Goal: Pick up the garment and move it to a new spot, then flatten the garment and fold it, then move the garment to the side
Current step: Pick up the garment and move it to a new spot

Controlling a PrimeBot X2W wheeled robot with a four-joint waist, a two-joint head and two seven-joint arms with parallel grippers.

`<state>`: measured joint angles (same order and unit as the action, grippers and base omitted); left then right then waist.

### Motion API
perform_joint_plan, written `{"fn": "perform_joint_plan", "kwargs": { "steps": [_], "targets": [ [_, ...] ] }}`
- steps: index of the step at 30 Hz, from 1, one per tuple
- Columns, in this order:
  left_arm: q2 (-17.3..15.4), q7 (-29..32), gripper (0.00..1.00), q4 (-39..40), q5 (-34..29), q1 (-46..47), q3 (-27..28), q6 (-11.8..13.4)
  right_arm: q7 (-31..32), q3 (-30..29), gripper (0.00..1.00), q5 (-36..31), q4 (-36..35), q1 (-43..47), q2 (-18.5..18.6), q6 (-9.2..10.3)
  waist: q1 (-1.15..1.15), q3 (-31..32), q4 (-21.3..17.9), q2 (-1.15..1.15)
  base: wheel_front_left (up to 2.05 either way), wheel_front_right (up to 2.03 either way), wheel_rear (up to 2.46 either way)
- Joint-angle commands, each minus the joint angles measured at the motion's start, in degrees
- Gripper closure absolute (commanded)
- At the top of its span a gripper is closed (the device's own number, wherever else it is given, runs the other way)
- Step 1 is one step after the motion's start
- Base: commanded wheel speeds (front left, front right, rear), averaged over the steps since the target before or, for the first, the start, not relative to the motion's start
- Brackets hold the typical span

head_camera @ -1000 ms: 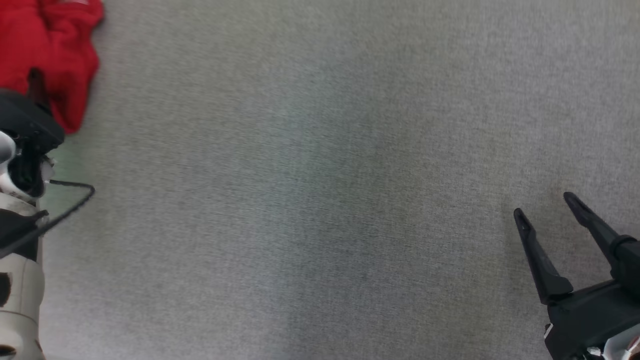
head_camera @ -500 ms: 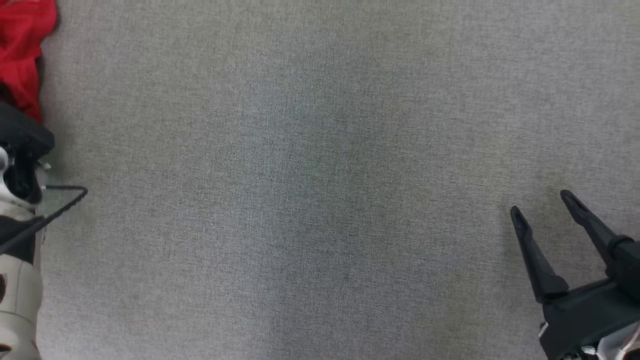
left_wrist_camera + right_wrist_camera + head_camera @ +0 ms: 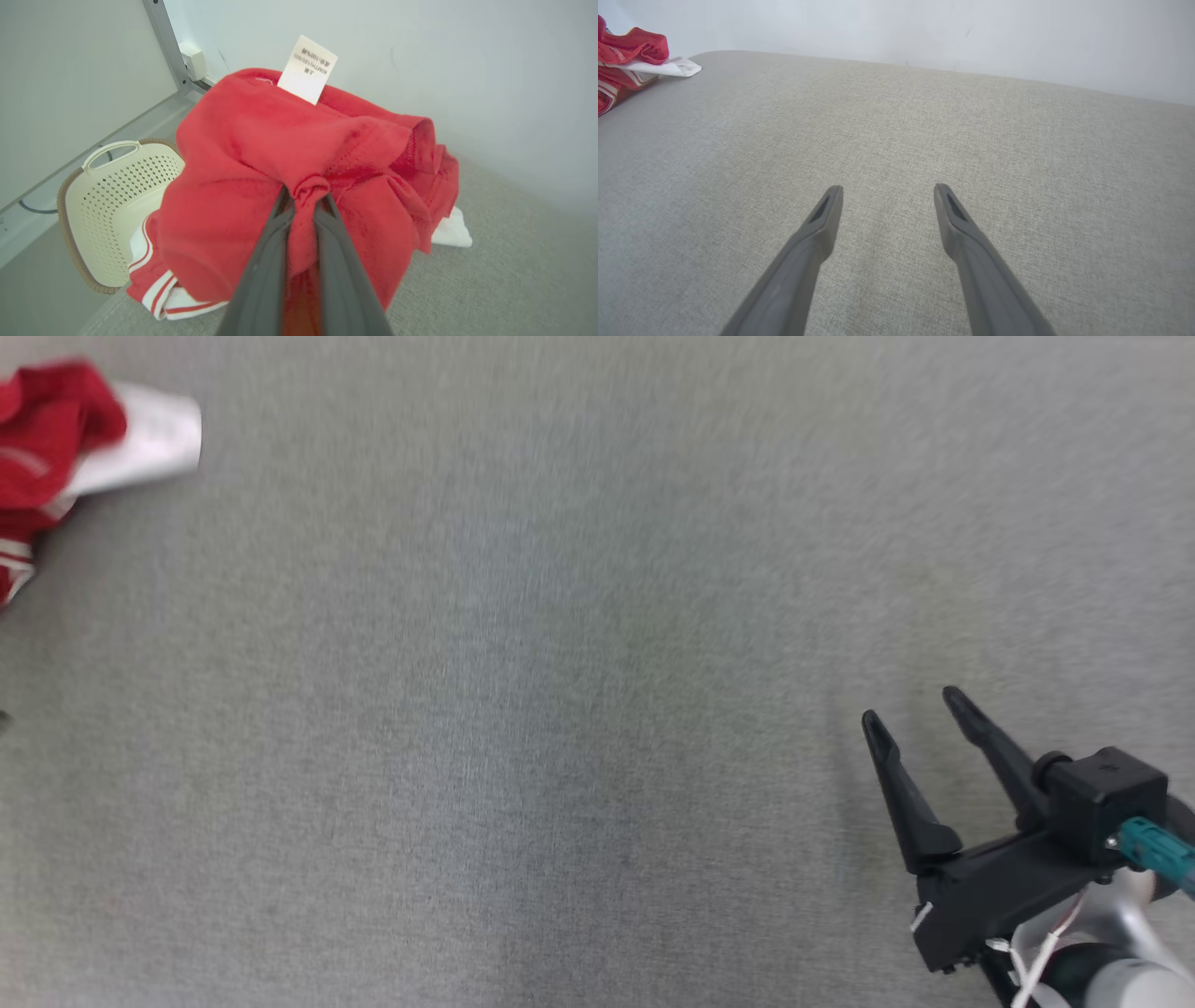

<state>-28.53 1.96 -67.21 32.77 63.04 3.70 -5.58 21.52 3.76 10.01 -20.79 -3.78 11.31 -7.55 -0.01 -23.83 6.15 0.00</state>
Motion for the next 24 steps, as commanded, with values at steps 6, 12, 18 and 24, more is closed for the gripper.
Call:
{"fn": "perform_joint_plan", "kwargs": {
  "steps": [6, 12, 18, 24],
  "targets": [
    [-1.9, 3.8, 1.0, 5.8, 0.1, 4.8, -2.4, -1.5, -5.0, 0.5, 0.0, 0.9, 7.3, -0.6, -3.6, 0.11, 0.01, 11.4, -2.6, 0.0, 0.0, 0.0, 0.0],
    [1.0, 8.2, 1.0, 14.9, 1.8, 6.0, -5.2, -2.0, -8.3, 0.0, 0.0, 1.2, 12.0, 0.4, -5.8, 0.11, 0.01, 17.9, -4.5, 0.0, 0.0, 0.0, 0.0],
    [4.7, 12.8, 1.0, 29.1, 4.7, 1.5, -7.5, -1.8, -9.5, -0.4, 0.0, 1.4, 13.7, 1.6, -7.0, 0.11, 0.01, 21.8, -8.7, 0.0, 0.0, 0.0, 0.0],
    [11.4, 14.7, 1.0, 44.8, 8.5, -8.2, -8.6, -0.3, -9.2, -1.3, 0.0, 0.5, 13.6, 2.9, -7.6, 0.11, 0.01, 23.0, -14.2, 0.0, 0.0, 0.0, 0.0]
  ]
}}
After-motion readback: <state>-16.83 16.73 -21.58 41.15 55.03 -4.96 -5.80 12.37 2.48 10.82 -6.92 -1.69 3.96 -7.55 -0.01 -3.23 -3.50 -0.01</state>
